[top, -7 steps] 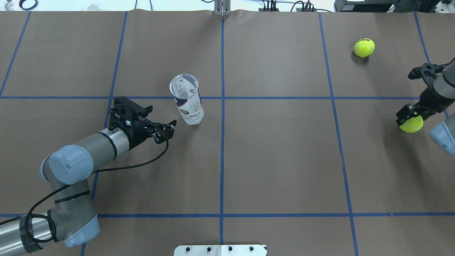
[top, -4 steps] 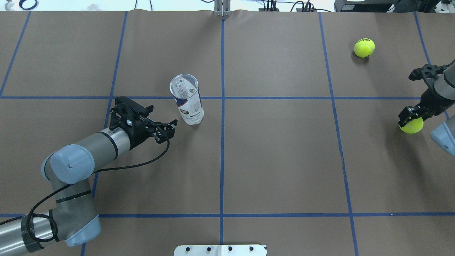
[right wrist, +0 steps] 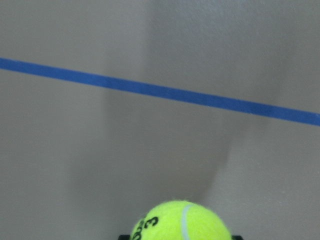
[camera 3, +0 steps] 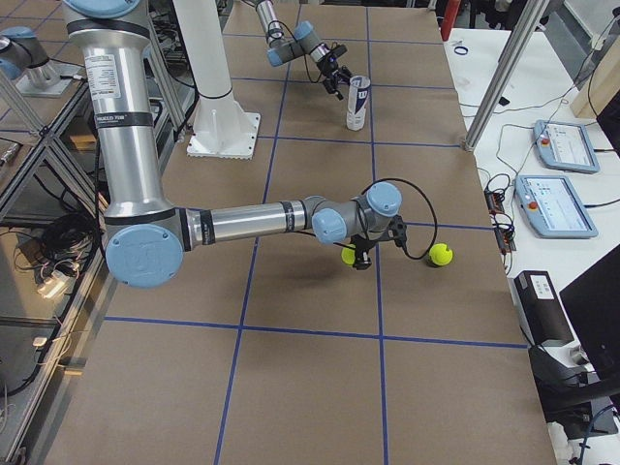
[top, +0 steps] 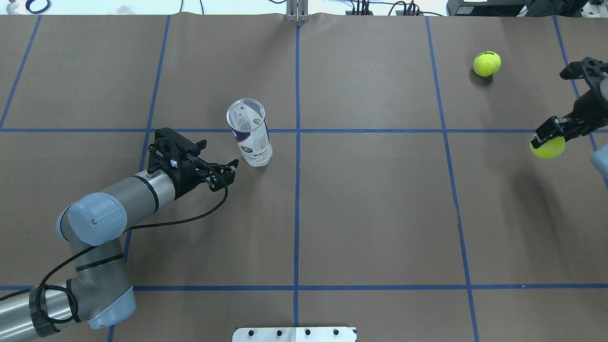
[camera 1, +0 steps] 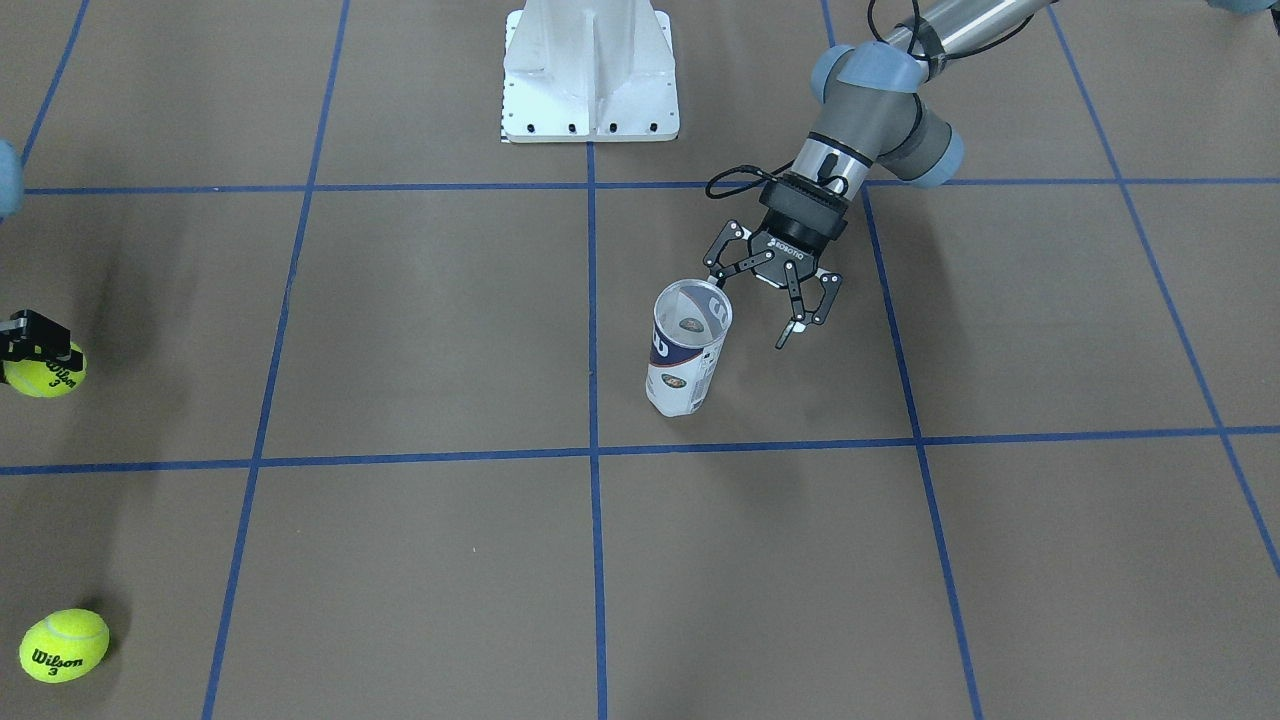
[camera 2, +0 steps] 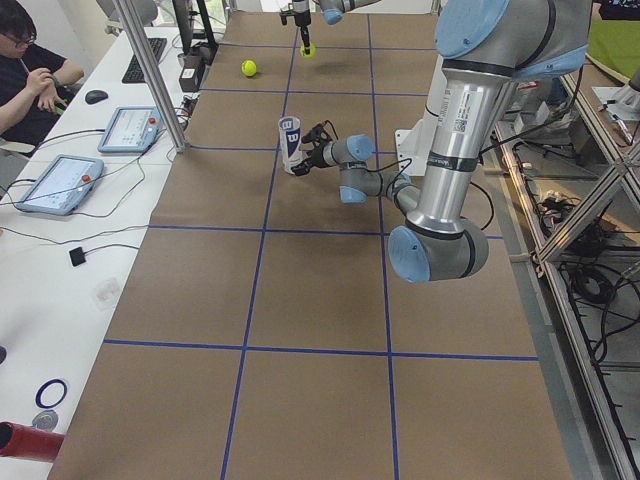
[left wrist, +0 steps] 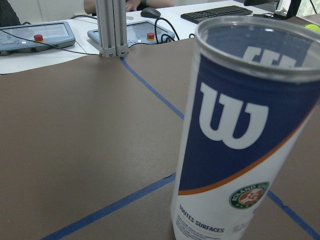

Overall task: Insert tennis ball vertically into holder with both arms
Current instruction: 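Lift the yellow ball with the right gripper and carry it toward the can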

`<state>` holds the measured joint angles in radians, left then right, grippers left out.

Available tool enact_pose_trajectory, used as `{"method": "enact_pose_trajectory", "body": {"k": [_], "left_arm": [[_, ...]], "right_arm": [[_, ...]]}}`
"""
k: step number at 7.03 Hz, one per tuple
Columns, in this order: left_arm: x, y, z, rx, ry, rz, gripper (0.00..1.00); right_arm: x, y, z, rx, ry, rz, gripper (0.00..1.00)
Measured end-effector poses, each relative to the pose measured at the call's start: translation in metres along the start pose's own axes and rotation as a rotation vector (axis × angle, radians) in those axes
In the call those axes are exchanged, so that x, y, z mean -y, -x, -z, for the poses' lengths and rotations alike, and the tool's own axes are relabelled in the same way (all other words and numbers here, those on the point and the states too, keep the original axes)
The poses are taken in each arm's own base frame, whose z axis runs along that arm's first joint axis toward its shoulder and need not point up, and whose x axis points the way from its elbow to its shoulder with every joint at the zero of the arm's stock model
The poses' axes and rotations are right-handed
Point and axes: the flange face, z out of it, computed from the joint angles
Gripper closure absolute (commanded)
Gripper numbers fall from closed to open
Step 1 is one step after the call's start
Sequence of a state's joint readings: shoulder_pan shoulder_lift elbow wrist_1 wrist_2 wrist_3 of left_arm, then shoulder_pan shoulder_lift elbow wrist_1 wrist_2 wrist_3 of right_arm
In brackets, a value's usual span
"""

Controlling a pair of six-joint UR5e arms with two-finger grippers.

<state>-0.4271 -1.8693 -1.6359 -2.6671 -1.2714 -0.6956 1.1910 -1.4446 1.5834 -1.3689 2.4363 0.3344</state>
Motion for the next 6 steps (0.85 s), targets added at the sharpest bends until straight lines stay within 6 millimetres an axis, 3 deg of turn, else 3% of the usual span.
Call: {"method": "enact_pose_trajectory", "body": {"k": [3,5,6], "left_arm": [[0.003,-0.013,-0.015,0.006,-0.025,-0.012,0.03],[-0.002,-0.037,-0.038,0.019,-0.072,-0.004,0.03],[-0.006,-0.045,-0.046,0.023,-0.087,-0.001,0.03]], "right_arm": [[0.047,0.079,0.050,0.098,-0.071,-0.077,1.00],[0.073,0.141,0.070,0.151,-0.088,-0.160,1.00],[0.078,0.162,0.075,0.166,-0.090,-0.175,1.00]]}}
